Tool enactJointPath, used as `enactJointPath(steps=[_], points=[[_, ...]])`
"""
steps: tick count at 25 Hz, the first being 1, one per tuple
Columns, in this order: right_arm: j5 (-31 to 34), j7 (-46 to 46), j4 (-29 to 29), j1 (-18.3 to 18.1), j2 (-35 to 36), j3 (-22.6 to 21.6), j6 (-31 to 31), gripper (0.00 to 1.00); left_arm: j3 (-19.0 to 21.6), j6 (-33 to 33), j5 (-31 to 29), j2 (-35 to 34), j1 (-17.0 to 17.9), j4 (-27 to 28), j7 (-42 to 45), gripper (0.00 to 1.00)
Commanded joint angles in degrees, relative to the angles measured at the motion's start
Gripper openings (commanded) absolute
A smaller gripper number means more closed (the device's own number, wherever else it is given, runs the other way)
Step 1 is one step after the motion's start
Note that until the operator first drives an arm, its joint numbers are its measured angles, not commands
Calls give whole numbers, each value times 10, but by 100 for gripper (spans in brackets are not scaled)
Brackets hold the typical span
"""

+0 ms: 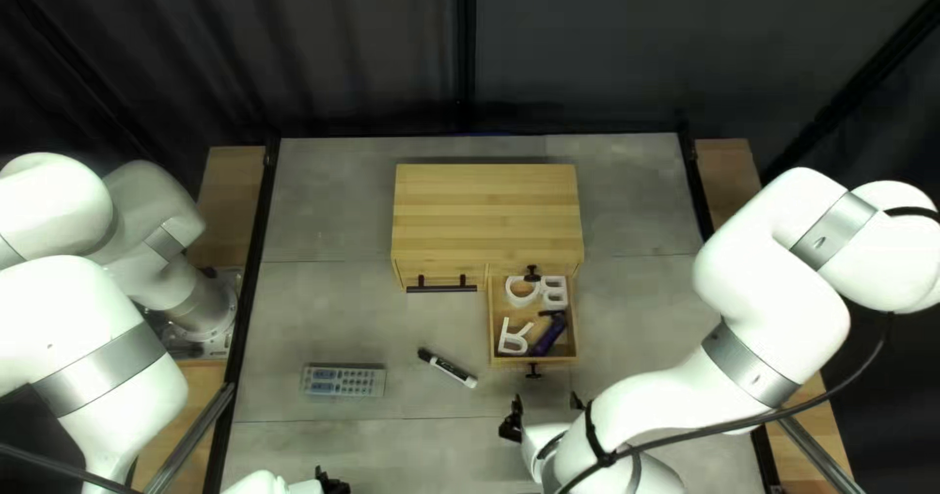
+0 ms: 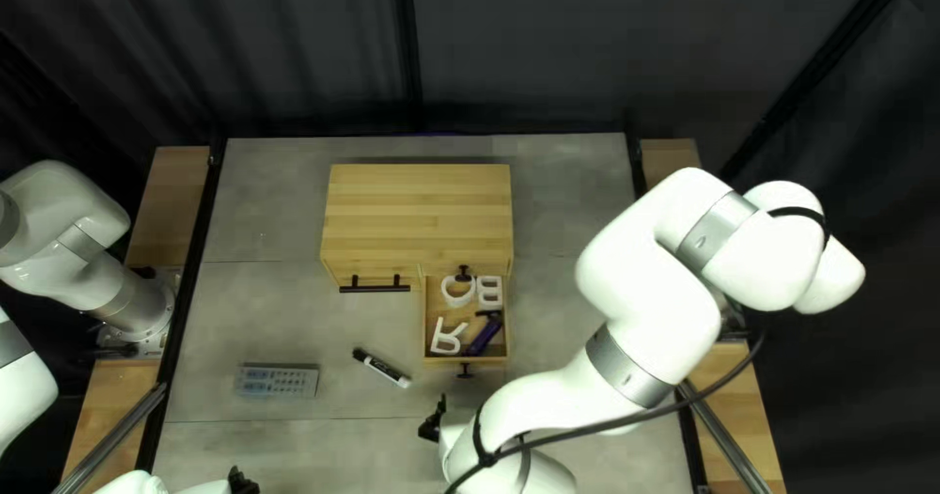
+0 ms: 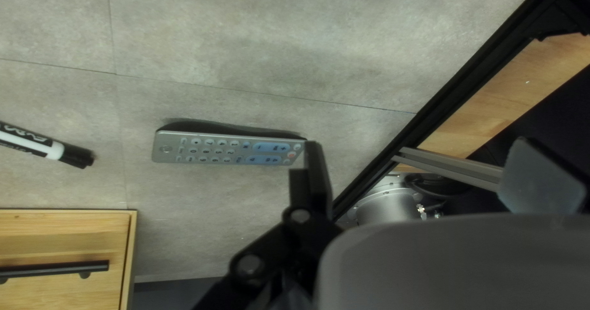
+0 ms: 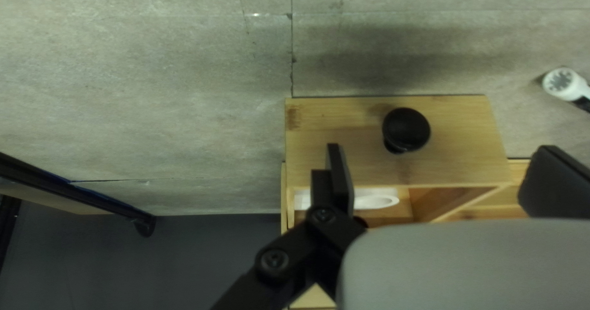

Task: Open drawers and place objects into drawer and close

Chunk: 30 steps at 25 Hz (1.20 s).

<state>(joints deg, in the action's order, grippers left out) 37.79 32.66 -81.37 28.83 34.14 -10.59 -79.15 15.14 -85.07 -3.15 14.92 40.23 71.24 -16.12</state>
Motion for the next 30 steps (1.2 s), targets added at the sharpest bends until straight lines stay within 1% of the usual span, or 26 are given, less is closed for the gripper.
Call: enactJointPath(steps=[1,9,20,30], points=[[9,3,17,-6,-3,2,19,100,0,0,0,0,0,0,0,100],[22,11,30,-12,-8,5,32,100,0,0,0,0,0,0,0,100],[7,10,8,-19,7,10,25,100,0,0,0,0,0,0,0,100],[4,-3,28,-32,4,13,50,100,0,0,0,0,0,0,0,100]])
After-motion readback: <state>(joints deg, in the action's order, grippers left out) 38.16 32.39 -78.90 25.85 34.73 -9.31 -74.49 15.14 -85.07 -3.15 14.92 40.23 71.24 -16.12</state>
